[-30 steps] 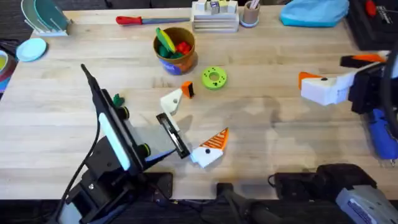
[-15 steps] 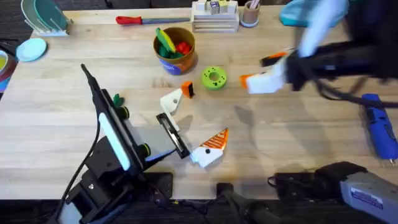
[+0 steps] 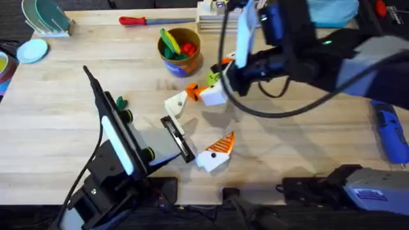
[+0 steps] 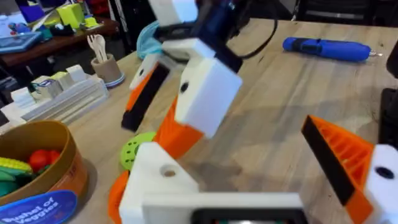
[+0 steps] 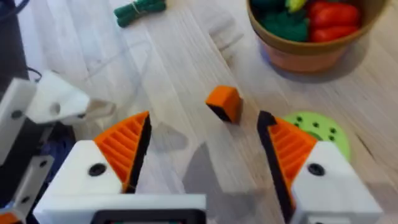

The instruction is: Pick up the gripper from the table and insert it into the empty holder that is missing its gripper. Then pick up a screw, insert it into the mounting hole, and use the screwdriver to tighten it. Finally, clean up the table by picking up the vegetable and placing it into the bucket.

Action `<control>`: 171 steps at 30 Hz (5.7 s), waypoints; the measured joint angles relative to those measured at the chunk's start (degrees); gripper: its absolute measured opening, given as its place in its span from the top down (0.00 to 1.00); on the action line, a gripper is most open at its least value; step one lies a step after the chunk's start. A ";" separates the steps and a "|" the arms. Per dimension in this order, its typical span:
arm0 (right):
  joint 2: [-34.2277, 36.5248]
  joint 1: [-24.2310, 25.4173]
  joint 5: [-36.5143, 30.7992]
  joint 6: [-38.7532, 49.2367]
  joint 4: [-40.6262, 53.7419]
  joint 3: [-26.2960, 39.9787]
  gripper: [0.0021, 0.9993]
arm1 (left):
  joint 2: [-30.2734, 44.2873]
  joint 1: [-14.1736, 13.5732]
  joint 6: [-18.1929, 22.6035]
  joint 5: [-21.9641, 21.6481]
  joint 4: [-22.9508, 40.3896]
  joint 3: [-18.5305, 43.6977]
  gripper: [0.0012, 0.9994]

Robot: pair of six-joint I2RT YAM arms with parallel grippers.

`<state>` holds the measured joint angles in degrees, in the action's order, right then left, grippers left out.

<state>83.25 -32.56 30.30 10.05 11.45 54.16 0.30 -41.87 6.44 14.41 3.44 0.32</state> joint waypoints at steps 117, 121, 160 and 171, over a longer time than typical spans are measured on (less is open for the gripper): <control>24.71 -11.64 -21.11 -6.28 20.84 26.53 0.64 | 0.01 0.00 0.00 0.00 0.00 0.00 0.01; 24.71 -11.64 -21.11 -6.49 21.43 26.53 0.71 | 0.02 0.00 0.00 0.00 0.00 0.00 0.01; -31.67 29.71 -27.60 -7.73 40.28 17.62 0.99 | 0.00 0.00 0.00 0.00 0.00 0.00 0.01; -47.96 36.92 -2.97 -25.57 16.92 -12.35 0.99 | 0.02 0.00 0.00 0.00 0.00 0.00 0.01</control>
<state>35.29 4.36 27.33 -15.52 28.37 41.81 0.32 -41.87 6.44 14.41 3.44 0.32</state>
